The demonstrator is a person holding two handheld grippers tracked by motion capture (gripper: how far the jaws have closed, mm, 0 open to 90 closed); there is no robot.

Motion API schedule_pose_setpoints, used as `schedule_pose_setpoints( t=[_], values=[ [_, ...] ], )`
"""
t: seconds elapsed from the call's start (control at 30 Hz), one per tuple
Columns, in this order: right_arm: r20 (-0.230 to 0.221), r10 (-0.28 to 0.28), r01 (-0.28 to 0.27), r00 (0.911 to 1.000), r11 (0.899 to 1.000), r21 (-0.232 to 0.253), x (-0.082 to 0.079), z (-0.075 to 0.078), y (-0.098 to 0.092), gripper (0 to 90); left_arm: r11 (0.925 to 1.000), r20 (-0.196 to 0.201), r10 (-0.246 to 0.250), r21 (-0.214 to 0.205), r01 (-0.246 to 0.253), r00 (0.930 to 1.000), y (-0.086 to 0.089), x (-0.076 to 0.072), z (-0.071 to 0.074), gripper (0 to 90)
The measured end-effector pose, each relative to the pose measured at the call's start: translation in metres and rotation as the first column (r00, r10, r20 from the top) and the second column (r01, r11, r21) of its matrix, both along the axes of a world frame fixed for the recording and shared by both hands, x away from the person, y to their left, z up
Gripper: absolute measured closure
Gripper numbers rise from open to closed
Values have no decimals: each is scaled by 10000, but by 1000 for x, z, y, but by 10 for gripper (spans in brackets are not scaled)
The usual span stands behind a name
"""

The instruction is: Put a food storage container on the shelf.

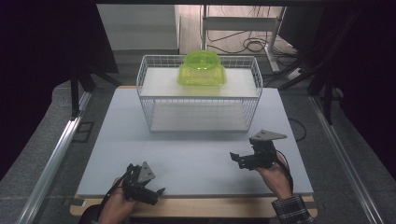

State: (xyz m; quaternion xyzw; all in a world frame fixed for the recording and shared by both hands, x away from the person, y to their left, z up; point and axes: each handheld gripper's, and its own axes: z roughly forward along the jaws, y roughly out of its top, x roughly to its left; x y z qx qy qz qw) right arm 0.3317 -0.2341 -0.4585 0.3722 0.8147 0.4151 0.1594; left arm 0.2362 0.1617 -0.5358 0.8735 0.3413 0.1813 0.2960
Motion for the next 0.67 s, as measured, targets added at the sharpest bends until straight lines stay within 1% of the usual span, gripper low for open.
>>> schedule_pose_setpoints(
  t=[0.1,0.2,0.27,0.43,0.47,0.57,0.67],
  values=[
    [-30,-139,139,9999,9999,-38,-3,-7,-5,13,10000,73,-25,65,24,10000,0,0,0,26],
    [-57,-263,262,9996,9994,-220,-6,-16,-8,13,9999,96,-33,107,32,9999,0,-1,-1,24],
    [-62,-283,280,9996,9988,-407,-8,-22,-10,13,9999,120,-52,136,51,9999,-1,-1,-1,22],
    [-297,-315,288,9991,9958,-874,-12,-36,-12,12,9997,168,-101,224,97,9998,-1,-1,-2,20],
    [-343,-337,303,9988,9950,-947,-12,-38,-12,12,9995,156,-138,287,134,9998,-1,-1,-3,20],
    [-477,-446,389,9979,9925,-1158,-11,-43,-12,12,9995,165,-143,271,139,9998,-1,-1,-3,18],
    [-567,-597,522,9966,9906,-1264,-9,-46,-13,13,9996,139,-146,260,142,9998,-1,0,-3,13]
  ],
)
